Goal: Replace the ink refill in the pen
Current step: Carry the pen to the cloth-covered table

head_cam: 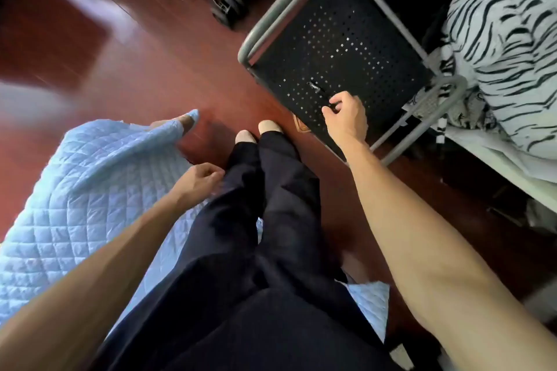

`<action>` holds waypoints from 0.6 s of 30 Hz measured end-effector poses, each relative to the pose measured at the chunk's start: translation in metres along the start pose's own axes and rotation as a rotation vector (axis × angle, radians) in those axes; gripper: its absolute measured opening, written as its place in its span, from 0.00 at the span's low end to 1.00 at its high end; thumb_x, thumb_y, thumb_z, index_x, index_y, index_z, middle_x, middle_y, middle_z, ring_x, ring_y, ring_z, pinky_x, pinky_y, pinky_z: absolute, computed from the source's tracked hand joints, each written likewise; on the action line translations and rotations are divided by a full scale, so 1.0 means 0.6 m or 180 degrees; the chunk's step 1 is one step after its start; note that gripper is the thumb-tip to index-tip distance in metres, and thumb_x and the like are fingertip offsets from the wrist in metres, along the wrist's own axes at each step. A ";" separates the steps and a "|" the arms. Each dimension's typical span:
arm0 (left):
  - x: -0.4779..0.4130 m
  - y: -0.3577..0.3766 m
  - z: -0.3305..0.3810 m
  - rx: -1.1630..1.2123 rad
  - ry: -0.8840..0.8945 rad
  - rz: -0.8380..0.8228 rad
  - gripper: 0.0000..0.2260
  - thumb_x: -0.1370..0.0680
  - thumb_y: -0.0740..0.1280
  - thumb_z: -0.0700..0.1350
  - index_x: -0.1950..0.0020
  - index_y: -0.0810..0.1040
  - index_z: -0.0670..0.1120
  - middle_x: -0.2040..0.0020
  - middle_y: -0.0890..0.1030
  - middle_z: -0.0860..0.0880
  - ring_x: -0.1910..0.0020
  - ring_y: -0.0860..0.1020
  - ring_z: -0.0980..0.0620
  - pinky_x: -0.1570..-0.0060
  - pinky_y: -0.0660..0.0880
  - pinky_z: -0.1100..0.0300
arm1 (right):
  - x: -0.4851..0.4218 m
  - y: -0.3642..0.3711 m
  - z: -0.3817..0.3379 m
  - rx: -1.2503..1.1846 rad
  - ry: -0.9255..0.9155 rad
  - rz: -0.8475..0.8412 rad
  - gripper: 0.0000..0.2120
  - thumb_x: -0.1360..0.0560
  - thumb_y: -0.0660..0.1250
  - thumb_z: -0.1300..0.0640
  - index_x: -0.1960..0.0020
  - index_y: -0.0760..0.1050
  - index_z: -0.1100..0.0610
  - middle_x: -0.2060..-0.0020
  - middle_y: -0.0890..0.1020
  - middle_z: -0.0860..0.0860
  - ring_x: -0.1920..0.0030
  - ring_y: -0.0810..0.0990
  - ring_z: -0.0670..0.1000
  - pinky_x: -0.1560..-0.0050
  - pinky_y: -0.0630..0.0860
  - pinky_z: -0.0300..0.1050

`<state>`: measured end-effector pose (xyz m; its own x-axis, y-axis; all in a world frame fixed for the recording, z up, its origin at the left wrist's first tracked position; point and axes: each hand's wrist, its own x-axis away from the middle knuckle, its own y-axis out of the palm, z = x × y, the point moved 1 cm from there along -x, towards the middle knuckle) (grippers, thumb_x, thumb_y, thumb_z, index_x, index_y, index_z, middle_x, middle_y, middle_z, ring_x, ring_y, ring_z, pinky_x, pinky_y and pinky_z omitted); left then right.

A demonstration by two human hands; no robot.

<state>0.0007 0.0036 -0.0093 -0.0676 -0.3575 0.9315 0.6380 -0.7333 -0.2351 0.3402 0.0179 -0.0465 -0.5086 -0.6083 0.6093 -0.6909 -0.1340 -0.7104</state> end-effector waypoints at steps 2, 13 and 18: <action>-0.022 -0.002 0.010 -0.0001 0.0003 0.0048 0.07 0.17 0.63 0.41 0.45 0.81 0.43 0.57 0.85 0.45 0.64 0.82 0.52 0.65 0.75 0.64 | -0.026 0.005 -0.004 0.0196 0.0012 0.0084 0.12 0.20 0.74 0.55 0.38 0.79 0.53 0.38 0.80 0.54 0.39 0.81 0.56 0.46 0.75 0.51; -0.043 -0.024 0.047 -0.0058 -0.0041 0.0091 0.10 0.16 0.63 0.42 0.42 0.81 0.39 0.52 0.85 0.41 0.61 0.81 0.48 0.64 0.75 0.64 | -0.098 0.024 0.000 0.0416 0.0120 -0.0122 0.10 0.21 0.76 0.55 0.40 0.81 0.53 0.37 0.79 0.55 0.41 0.83 0.57 0.46 0.76 0.54; -0.034 -0.033 0.044 -0.0076 -0.0095 0.0129 0.10 0.16 0.62 0.41 0.40 0.81 0.38 0.53 0.84 0.42 0.63 0.81 0.51 0.67 0.74 0.67 | -0.102 0.019 -0.006 0.0537 0.0134 -0.0211 0.09 0.20 0.75 0.55 0.41 0.82 0.53 0.37 0.79 0.55 0.42 0.83 0.58 0.45 0.76 0.55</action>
<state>0.0098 0.0407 -0.0161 -0.0188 -0.3701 0.9288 0.6211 -0.7323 -0.2792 0.3615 0.0562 -0.0909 -0.4883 -0.5609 0.6685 -0.6295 -0.3041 -0.7150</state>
